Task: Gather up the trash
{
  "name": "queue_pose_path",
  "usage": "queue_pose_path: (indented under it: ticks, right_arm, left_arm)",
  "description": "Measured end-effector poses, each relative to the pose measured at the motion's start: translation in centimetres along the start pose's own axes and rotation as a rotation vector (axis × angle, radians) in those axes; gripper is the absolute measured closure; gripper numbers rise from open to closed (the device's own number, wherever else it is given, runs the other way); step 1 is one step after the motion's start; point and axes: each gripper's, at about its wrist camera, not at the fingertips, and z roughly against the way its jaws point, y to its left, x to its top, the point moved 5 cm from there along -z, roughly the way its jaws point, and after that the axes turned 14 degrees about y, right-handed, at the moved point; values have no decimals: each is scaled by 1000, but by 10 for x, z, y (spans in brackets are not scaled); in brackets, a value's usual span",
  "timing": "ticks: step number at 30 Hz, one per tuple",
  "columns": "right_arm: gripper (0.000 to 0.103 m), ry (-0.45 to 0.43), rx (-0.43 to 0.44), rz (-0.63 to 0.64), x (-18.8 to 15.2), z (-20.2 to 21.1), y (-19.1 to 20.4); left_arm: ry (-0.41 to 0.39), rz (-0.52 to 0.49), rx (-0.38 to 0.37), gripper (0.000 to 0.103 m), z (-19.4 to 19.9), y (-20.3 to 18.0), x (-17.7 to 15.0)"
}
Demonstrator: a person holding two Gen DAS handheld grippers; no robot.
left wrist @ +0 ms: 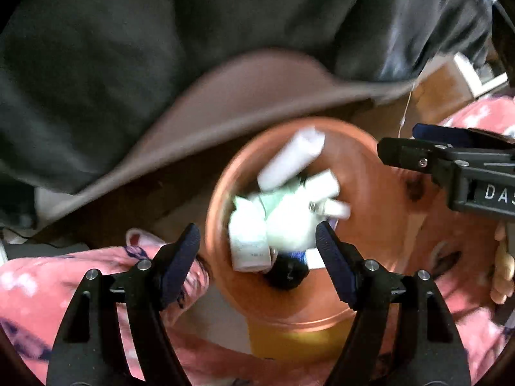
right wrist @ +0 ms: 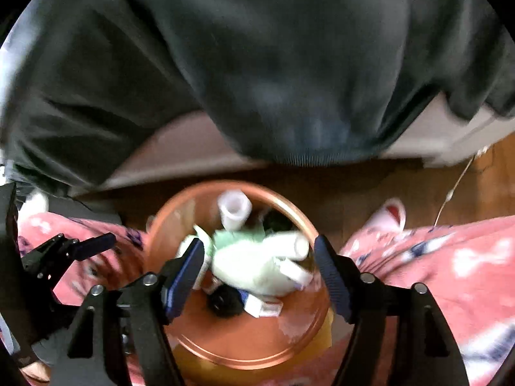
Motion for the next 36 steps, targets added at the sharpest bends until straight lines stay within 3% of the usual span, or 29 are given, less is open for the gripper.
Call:
queue_pose_path:
  ticks: [3,8,11,16,19,24,36]
  right_arm:
    - [23,-168,23,43,-2,58,13]
    - [6,-542,-2,132,-14,170,40]
    - [5,-687,-13,175,-21,218,55]
    - [5,-827,-39,217,-31,262,74]
    - [5,-882,-54,223,-33,279,81]
    - [5,-921,-81,234,-38,284,90]
    - [5,-935,-123,237,-47,281,90]
  left_arm:
    - [-128,19,27,30,44,6,-6]
    - [-404,98,122,23,139,17,-17]
    - [-548,151,184,19,190,23,-24]
    - [-763,245,215,12,263,32,-38]
    - [-818,274,246,12,283,34,-40]
    - [-864,308,223,12,293,39,-42]
    - [-862,308,224,12,290,33,-49]
